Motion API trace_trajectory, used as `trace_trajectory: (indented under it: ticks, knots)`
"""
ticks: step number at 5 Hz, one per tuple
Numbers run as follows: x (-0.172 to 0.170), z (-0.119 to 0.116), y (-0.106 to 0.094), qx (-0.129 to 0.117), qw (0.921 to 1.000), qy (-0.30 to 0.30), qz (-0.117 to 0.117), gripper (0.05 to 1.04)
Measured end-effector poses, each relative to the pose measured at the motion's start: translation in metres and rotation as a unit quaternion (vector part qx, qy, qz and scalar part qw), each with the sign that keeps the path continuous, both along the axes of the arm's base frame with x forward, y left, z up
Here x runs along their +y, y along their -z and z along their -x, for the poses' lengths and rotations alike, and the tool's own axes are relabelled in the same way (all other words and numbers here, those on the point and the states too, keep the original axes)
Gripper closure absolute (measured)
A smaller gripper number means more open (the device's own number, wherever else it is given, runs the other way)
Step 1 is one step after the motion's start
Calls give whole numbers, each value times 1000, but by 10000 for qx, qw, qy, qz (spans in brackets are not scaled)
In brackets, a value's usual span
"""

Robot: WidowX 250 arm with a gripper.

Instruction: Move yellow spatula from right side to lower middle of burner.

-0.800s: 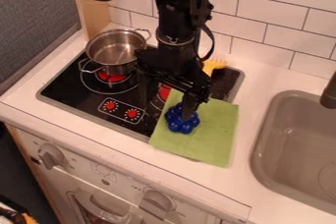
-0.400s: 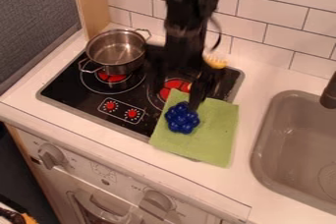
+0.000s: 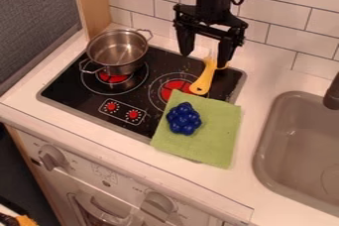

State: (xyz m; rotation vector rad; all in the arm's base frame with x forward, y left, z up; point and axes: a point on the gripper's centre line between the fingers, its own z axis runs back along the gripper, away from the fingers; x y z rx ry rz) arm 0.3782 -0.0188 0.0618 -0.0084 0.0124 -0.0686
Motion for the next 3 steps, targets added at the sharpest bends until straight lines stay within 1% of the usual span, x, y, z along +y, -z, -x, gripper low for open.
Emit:
trace_trajectory:
  ticks: [1, 2, 3]
  knots:
    - [8, -24, 42, 443, 9990, -20, -32, 83]
    - [9, -33, 53, 457, 9989, -7, -83, 82]
    - [6, -35, 55, 361, 9993, -116, -6, 140]
